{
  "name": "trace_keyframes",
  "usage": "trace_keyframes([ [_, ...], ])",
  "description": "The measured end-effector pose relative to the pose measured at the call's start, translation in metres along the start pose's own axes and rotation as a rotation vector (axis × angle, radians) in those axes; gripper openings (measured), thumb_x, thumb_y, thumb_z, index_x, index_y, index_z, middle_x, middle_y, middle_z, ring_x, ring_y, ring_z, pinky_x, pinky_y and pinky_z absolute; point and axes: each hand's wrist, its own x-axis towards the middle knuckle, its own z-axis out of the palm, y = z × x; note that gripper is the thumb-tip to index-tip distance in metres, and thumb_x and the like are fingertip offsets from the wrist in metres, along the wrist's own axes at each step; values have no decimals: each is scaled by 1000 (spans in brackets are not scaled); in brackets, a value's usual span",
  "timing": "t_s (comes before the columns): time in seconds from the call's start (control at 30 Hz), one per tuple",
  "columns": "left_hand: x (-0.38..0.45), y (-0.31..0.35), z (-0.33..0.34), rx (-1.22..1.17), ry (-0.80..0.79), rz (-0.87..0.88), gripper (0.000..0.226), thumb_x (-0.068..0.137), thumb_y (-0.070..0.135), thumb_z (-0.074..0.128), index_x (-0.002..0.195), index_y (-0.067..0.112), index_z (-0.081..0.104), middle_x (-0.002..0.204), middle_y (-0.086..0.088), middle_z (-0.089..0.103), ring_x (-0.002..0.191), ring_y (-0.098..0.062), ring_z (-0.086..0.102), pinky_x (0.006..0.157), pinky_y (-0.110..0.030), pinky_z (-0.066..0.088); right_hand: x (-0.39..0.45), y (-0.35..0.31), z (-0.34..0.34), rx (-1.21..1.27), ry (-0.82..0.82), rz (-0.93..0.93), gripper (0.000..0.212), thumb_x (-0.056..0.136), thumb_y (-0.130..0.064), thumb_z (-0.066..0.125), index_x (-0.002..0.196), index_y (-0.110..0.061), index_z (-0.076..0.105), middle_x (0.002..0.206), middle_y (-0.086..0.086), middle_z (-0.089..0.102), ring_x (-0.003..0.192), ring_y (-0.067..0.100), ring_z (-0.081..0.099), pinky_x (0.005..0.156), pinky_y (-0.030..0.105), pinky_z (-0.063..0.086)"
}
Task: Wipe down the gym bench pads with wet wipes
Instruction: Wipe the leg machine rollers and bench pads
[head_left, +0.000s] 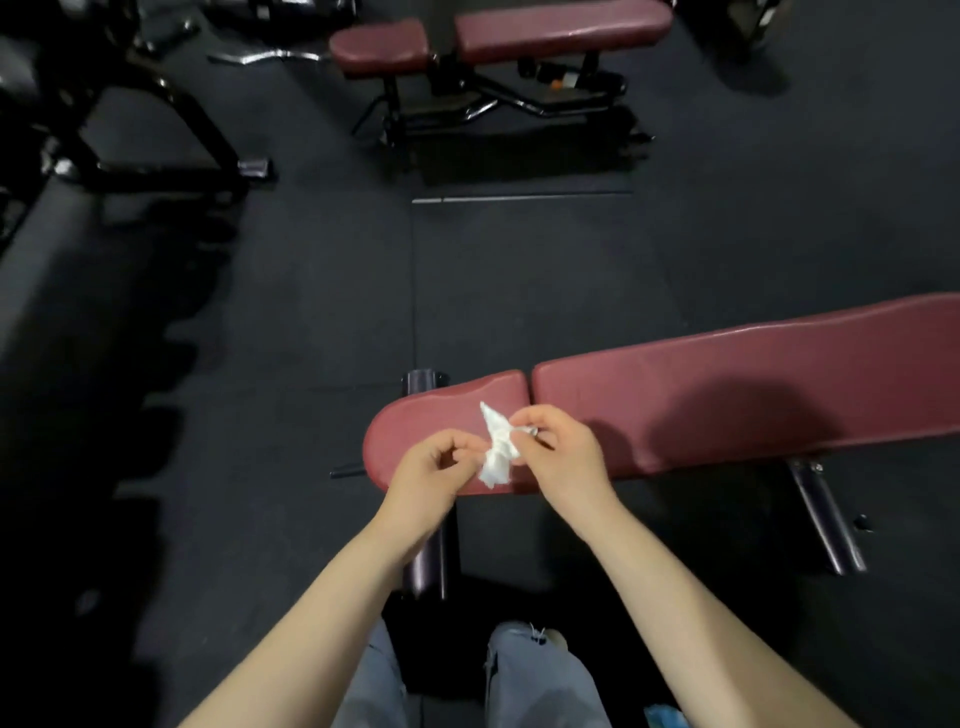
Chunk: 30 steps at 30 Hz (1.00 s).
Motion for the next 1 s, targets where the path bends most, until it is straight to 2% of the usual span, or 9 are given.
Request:
trace_keyframes([
  [0.13,-28,35,44,-17,20,14,14,91,0,60,85,7,71,83,-2,74,78,-10,67,75,-20,51,-36,-5,-46,30,5,-20,33,85,2,63,83,-31,67,91,-3,70,86,21,68,74,28,54],
  [0.27,-50,68,94,-47,60,31,18,92,0,57,85,9,71,83,-2,75,77,-9,69,71,-18,52,-73,-9,-89,-18,10,-69,30,85,0,61,97,-26,71,98,-9,65,89,11,66,81,27,55],
  [0.33,-60,79,118,-65,85,53,17,93,2,58,87,13,69,79,2,75,72,-6,68,65,-15,51,-88,-11,-110,25,18,-34,27,86,-9,65,102,-30,70,98,-12,66,87,10,67,79,29,56],
  [0.4,-68,87,138,-78,62,69,12,94,5,60,92,14,68,83,0,76,74,-8,70,65,-15,53,-100,-14,-127,59,67,1,19,85,-20,71,98,-34,69,95,-15,69,85,8,67,76,27,56],
  [0.5,-76,94,159,-10,-54,105,12,93,6,62,96,16,69,86,-2,75,78,-11,70,70,-19,53,-117,-18,-149,96,181,53,5,86,-30,72,88,-30,68,86,-7,71,81,9,67,75,29,56],
  [0.7,-85,89,172,280,-309,254,20,95,11,60,95,30,65,87,20,69,79,3,62,74,-11,46,-167,-8,-180,174,374,135,8,83,-20,74,78,-21,68,75,0,71,71,13,66,70,37,55],
  [0.8,-91,78,167,409,-392,288,23,93,12,62,98,35,63,93,25,67,83,7,60,80,-12,44,-201,-1,-182,238,475,205,10,83,-18,74,78,-17,66,72,3,70,69,15,65,68,35,55],
  [0.9,-108,72,173,443,-546,280,27,92,13,67,107,35,63,110,18,68,106,4,61,102,-21,44,-243,-2,-177,406,507,238,8,82,-9,74,78,-11,68,69,1,68,67,11,65,62,23,52],
  [1.0,-137,66,191,426,-783,199,23,93,16,67,112,29,65,108,8,73,106,-4,66,103,-31,47,-288,-4,-169,536,533,270,8,82,-1,72,85,-8,71,75,3,72,69,11,67,63,20,52],
])
